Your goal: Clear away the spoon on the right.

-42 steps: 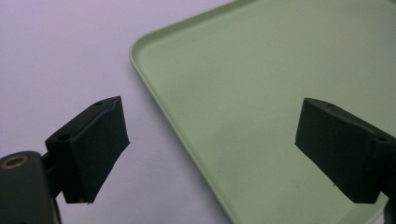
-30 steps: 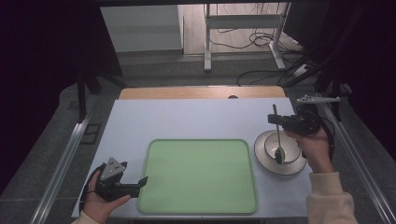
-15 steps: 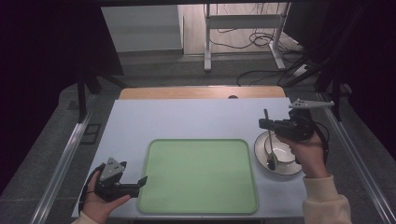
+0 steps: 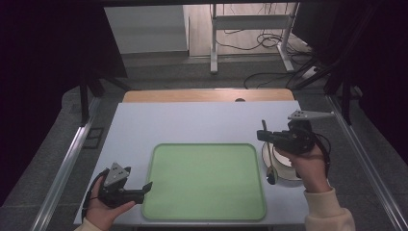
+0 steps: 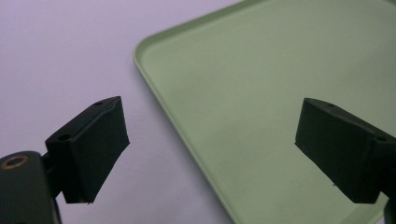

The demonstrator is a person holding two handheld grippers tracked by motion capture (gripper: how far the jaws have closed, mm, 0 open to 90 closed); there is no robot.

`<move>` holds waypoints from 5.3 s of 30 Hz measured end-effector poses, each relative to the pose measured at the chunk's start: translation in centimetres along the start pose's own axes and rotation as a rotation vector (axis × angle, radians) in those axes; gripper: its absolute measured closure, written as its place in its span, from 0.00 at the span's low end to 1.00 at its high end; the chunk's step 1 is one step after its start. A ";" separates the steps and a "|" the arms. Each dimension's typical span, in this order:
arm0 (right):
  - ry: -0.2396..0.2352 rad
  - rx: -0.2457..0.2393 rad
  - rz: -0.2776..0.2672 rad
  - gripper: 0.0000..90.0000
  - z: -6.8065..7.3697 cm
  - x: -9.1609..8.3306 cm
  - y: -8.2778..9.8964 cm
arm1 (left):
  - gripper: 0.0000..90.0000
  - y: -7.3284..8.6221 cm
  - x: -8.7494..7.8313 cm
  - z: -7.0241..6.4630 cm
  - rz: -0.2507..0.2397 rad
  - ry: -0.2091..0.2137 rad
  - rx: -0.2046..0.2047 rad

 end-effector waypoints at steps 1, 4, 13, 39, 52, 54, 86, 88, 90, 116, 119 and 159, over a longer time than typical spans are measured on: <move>0.000 0.000 0.000 0.98 0.2 0.0 0.0 | 0.10 0.0 0.0 0.0 0.001 0.000 0.002; 0.000 -0.001 0.002 0.98 0.8 0.0 0.2 | 0.10 -0.1 0.0 0.0 -0.005 0.000 -0.003; -0.002 -0.010 0.024 0.98 2.4 0.8 0.8 | 0.10 0.0 0.0 -0.1 -0.003 -0.002 -0.003; 0.009 0.012 0.146 0.98 5.0 5.8 4.3 | 0.10 0.1 0.0 -0.1 0.001 0.002 -0.003; 0.057 0.042 0.218 0.98 4.2 8.6 6.8 | 0.10 0.2 0.1 -0.2 0.007 0.004 0.002; 0.062 0.042 0.226 0.98 4.1 8.8 7.1 | 0.10 0.2 0.1 -0.2 0.008 0.005 0.002; 0.229 0.053 0.435 0.93 1.1 13.6 12.2 | 0.10 0.5 0.2 -0.1 0.026 0.011 0.017; 0.236 0.049 0.434 0.92 1.1 13.6 12.1 | 0.10 0.5 0.1 -0.1 0.026 0.012 0.017; 0.257 0.037 0.439 0.91 0.7 13.4 12.2 | 0.10 0.4 0.2 -0.2 0.022 0.012 0.015; 0.280 -0.052 0.241 0.22 0.7 11.9 9.3 | 0.10 0.2 0.0 -0.1 0.016 0.008 0.016; 0.212 -0.036 0.189 0.21 1.3 11.4 8.6 | 0.10 0.1 0.0 -0.1 0.014 0.007 0.014; 0.113 -0.099 -0.098 0.24 -0.9 -0.6 10.0 | 0.10 0.2 0.0 0.2 0.008 -0.017 0.008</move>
Point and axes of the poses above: each handheld gripper's, and its own axes: x roughly forward along the jaws, y roughly out of its underside, z roughly to its left, the point moved 10 cm from there along x, roughly forward along the jaws, and after that the axes turned 6 degrees about y, right-handed, at the moved point
